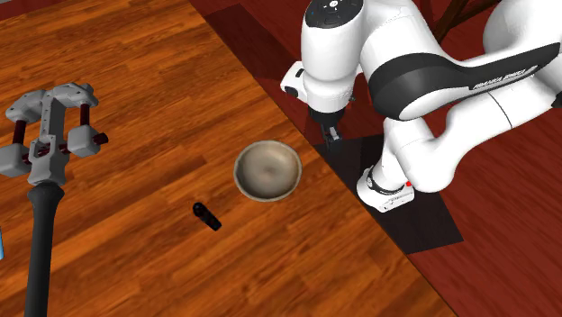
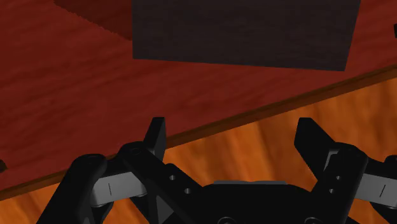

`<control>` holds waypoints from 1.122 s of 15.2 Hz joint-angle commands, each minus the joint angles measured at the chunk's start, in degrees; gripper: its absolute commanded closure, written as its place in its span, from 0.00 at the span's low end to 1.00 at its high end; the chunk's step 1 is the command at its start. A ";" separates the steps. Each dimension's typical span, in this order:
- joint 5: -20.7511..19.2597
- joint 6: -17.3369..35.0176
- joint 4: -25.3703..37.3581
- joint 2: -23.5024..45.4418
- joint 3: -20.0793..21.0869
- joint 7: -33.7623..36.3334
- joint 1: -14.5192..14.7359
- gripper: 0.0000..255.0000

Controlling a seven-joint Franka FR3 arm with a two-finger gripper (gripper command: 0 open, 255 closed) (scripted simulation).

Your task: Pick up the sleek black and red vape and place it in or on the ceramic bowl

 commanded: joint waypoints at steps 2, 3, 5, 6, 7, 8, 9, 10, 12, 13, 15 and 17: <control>1.01 0.83 1.00 1.60 0.89 1.93 0.03 0.00; 1.96 1.64 2.07 3.24 1.76 3.82 0.03 0.00; 3.65 3.18 4.43 6.62 3.40 7.53 -0.02 0.00; 4.39 3.91 5.73 8.35 4.20 9.34 -0.08 0.00; 5.07 4.60 7.09 10.11 4.96 11.14 -0.16 0.00; 5.66 5.26 8.53 11.90 5.66 12.94 -0.22 0.00; 6.19 5.88 10.05 13.70 6.36 14.71 -0.31 0.00; 6.66 6.45 11.63 15.53 7.02 16.47 -0.41 0.00; 7.39 7.46 15.02 19.24 8.27 19.94 -0.63 0.00; 7.66 7.89 16.82 21.12 8.86 21.66 -0.75 0.00; 8.01 8.58 20.66 24.94 9.94 25.08 -1.00 0.00; 8.12 9.05 24.80 28.84 10.92 28.46 -1.22 0.00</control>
